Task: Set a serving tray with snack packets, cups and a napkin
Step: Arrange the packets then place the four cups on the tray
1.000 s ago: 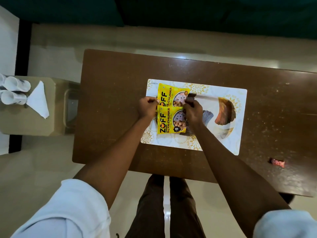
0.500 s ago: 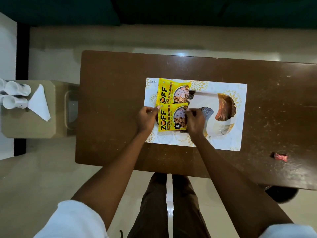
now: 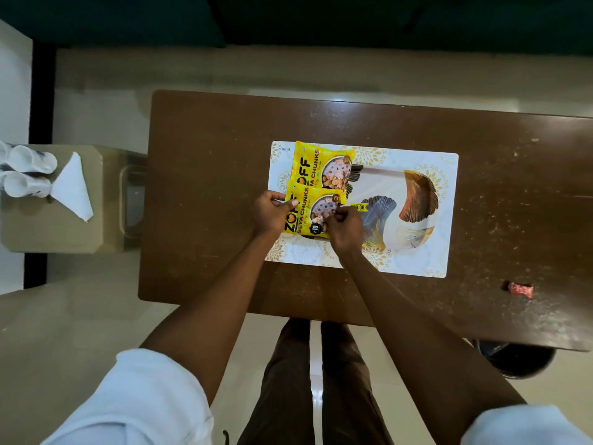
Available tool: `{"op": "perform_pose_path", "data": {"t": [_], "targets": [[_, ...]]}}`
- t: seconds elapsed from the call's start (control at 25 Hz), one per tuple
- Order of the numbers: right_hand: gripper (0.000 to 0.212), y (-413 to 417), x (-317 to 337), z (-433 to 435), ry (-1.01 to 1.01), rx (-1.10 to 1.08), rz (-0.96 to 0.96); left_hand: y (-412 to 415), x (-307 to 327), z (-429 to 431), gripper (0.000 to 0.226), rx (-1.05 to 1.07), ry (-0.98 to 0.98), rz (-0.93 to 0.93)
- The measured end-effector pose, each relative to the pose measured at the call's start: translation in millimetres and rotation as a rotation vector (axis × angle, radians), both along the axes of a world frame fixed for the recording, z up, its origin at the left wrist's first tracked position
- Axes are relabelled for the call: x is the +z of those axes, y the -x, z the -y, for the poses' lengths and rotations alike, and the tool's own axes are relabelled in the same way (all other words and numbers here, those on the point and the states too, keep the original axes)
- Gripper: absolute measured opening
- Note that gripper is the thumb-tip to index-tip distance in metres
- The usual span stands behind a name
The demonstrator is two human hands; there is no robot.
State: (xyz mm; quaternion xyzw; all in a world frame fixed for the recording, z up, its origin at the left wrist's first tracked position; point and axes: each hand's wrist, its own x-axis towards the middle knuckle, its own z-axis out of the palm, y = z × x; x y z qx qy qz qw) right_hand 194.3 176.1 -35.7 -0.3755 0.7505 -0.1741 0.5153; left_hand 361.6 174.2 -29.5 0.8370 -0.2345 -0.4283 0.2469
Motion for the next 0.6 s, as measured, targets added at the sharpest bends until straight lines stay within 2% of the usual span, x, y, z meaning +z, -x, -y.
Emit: {"op": "perform_pose_path", "data": {"t": [0.24, 0.4, 0.6], "targets": [[0.031, 4.4, -3.0, 3.5, -0.016, -0.044, 0.037, 4.7, 1.6, -3.0, 0.04, 0.032, -0.012, -0.037], [0.034, 16.5, 0.8, 24.1, 0.064, -0.109, -0.034, 0.0, 10.2, 3.7, 0.046, 0.071, 0.053, -0.025], [0.051, 21.2, -1.3, 51.3, 0.105, 0.106, -0.064, -10.7, 12.5, 21.4, 0.029, 0.025, 0.056, -0.083]]}}
